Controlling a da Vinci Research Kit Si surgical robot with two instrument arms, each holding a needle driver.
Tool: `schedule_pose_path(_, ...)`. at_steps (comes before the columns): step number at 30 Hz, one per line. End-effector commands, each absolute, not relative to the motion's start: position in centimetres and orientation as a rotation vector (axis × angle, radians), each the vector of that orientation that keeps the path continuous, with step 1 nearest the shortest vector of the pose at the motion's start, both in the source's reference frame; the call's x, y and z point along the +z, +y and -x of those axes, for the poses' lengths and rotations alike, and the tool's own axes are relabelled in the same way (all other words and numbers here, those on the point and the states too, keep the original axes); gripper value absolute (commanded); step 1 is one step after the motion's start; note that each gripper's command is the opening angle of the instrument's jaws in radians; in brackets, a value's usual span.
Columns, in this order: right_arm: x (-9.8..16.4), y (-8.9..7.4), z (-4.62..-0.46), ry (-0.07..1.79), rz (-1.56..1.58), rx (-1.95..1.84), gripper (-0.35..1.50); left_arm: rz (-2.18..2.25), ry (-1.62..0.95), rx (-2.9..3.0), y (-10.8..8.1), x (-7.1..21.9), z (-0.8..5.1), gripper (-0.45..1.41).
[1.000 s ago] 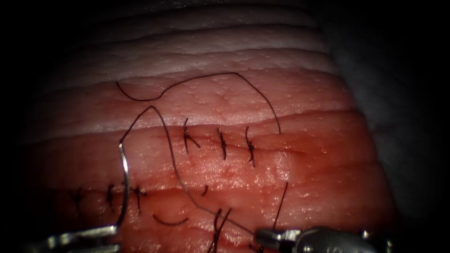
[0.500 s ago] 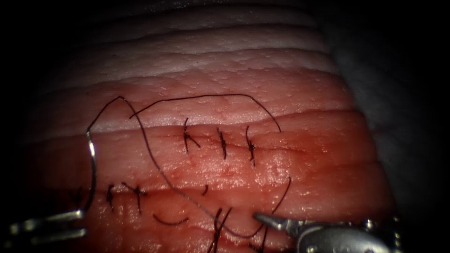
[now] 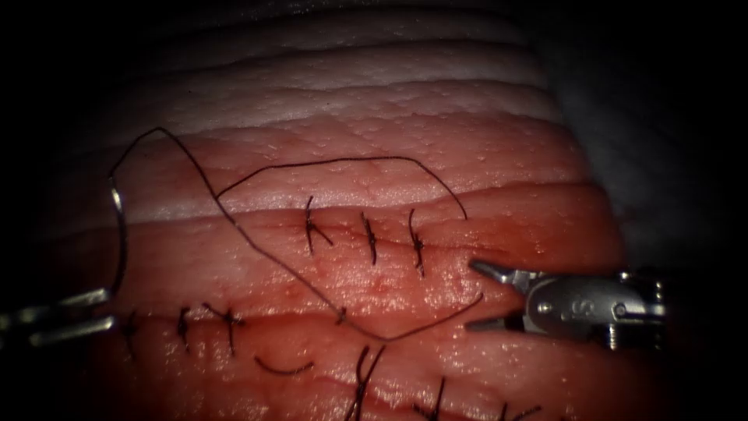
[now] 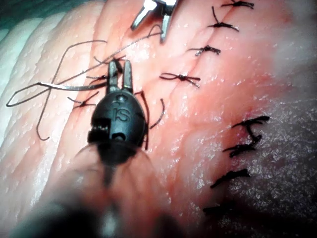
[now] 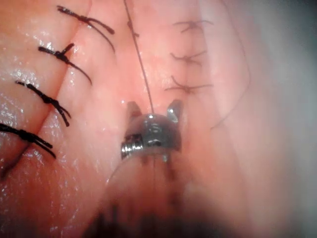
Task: Wound Closure
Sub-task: With right hand, grab and pull suture away from wound repeatedly until a short tail remains
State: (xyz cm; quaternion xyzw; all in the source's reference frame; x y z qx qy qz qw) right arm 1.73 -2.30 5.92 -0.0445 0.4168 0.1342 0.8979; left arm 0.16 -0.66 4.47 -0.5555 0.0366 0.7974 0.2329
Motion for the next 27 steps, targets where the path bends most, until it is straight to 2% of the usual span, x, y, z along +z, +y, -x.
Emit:
schedule_pose_path(1,6.0,-2.4,-1.78,0.827,0.067,0.264,-0.35,1.528,0.099,2.191,-0.7,4.5,-0.11,-0.45)
schedule_pose_path(8,5.5,-2.7,-1.92,0.778,-0.018,0.35,-0.35,1.516,0.102,2.194,-0.6,4.7,-0.16,-0.45)
schedule_pose_path(19,4.9,-3.1,-2.3,0.823,-0.048,0.343,-0.35,1.504,0.095,2.189,-0.5,4.9,-0.21,-0.45)
schedule_pose_path(27,4.4,-3.3,-2.84,0.888,-0.092,0.313,-0.35,1.507,0.096,2.174,-0.5,4.9,-0.3,-0.45)
